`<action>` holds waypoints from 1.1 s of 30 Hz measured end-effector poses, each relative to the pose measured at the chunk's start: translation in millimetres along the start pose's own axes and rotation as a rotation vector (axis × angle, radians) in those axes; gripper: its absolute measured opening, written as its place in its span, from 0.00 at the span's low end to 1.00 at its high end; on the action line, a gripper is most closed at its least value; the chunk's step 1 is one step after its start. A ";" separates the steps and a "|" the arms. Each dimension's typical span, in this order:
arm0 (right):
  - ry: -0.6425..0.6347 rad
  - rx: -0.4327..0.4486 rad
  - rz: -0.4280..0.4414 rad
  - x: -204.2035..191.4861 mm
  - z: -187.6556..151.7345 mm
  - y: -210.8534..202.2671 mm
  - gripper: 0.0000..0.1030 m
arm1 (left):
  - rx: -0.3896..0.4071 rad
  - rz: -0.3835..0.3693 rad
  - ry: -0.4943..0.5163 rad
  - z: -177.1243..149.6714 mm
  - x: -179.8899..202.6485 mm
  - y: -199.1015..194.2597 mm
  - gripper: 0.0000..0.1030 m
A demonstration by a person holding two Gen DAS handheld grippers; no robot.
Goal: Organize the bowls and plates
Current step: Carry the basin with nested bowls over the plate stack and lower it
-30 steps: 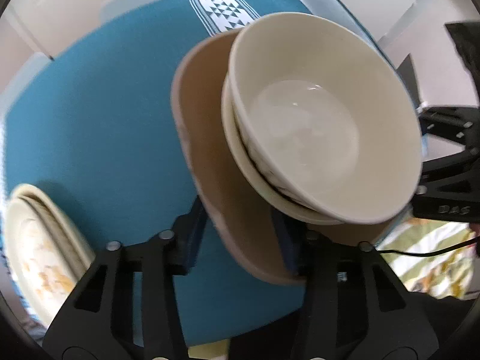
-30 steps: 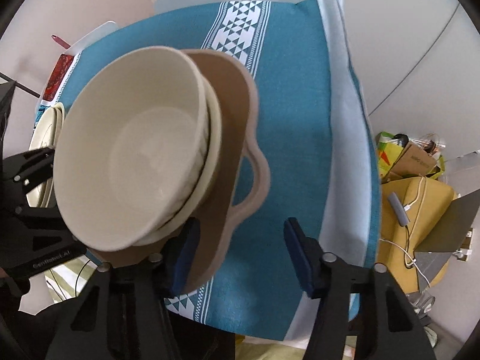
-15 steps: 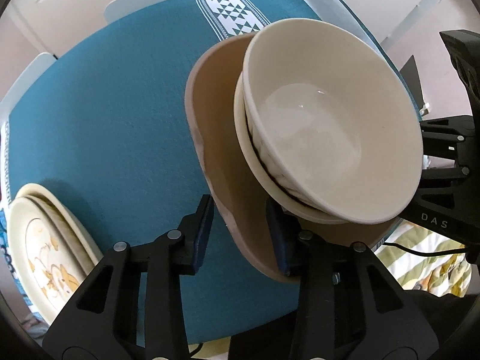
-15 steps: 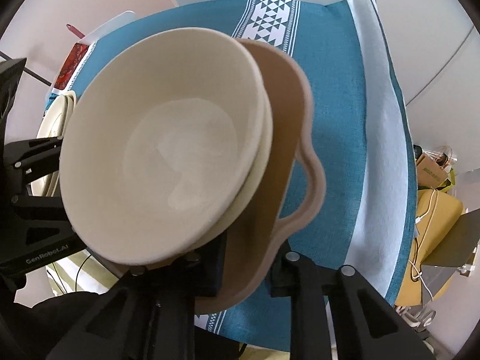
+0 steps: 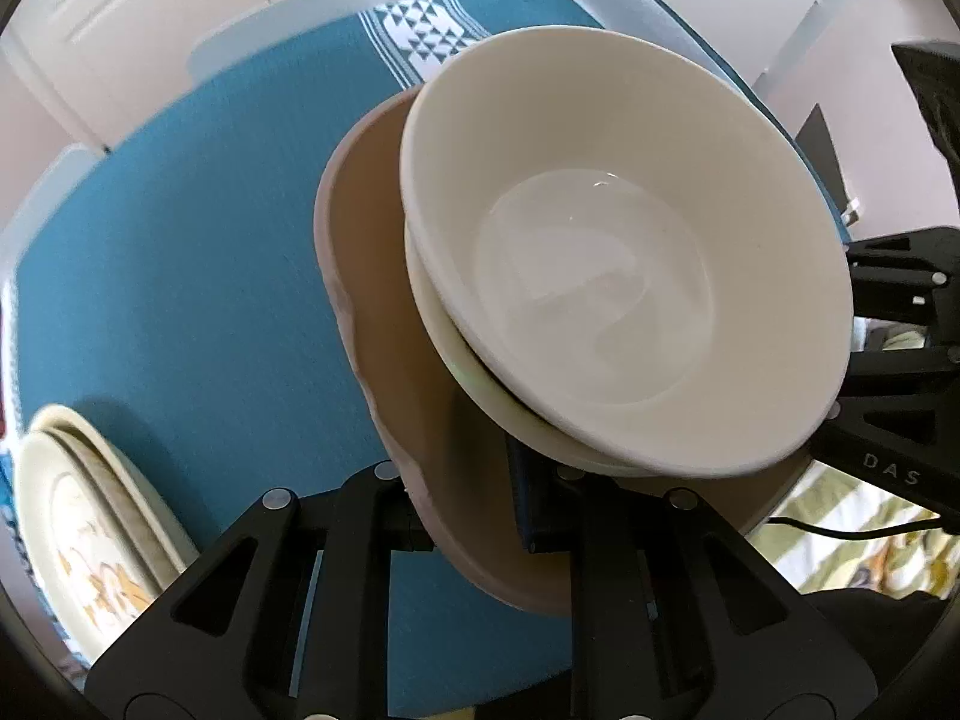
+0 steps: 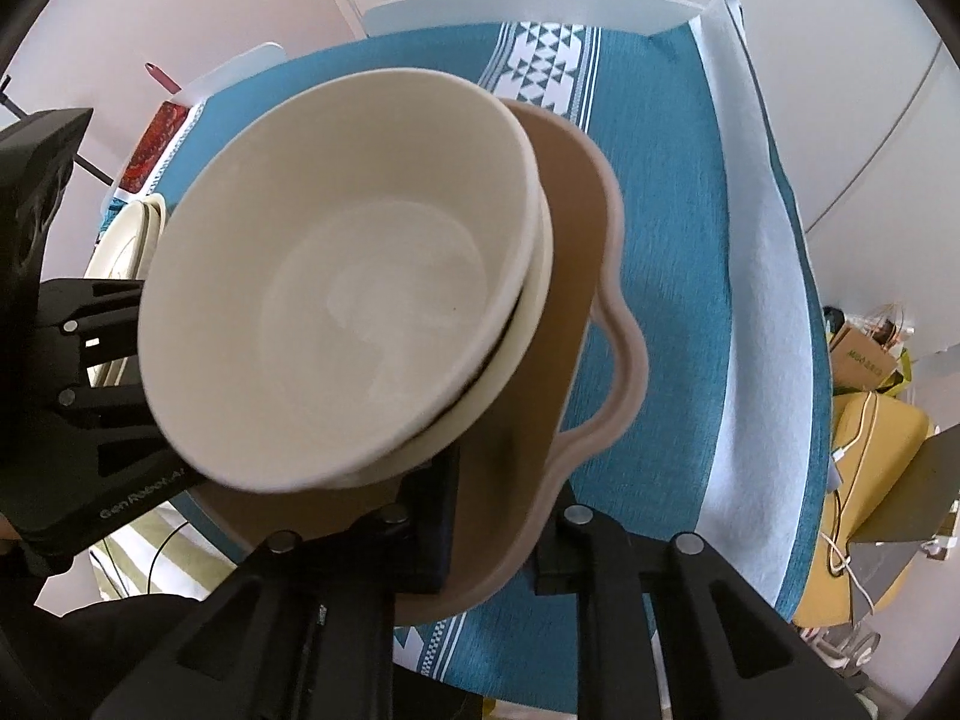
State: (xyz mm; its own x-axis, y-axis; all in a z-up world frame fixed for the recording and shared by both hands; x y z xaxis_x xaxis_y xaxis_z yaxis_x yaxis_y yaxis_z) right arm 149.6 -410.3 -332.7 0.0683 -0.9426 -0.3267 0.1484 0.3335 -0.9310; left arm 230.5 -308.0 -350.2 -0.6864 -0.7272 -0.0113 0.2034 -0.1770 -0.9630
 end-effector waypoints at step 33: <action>-0.226 0.179 0.054 -206.0 -2.5 -66.0 0.16 | 0.150 0.177 -0.170 -126.9 -119.8 -159.2 0.14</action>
State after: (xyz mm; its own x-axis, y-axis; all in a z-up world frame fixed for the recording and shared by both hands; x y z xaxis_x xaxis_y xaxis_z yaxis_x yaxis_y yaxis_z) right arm 123.3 -238.2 -204.3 0.2962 -0.9029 -0.3116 0.3086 0.3992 -0.8634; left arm 191.7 -108.5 -229.8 -0.5064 -0.8542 -0.1181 0.4193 -0.1242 -0.8993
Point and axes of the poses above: each gripper's, at about its wrist camera, not at the fingertips, and y roughly the way its jaws point, x to its right, z to its top, the point moved 7 cm from there along y, roughly the way its jaws point, and after that the axes turned 14 degrees about y, right-handed, at the moved point
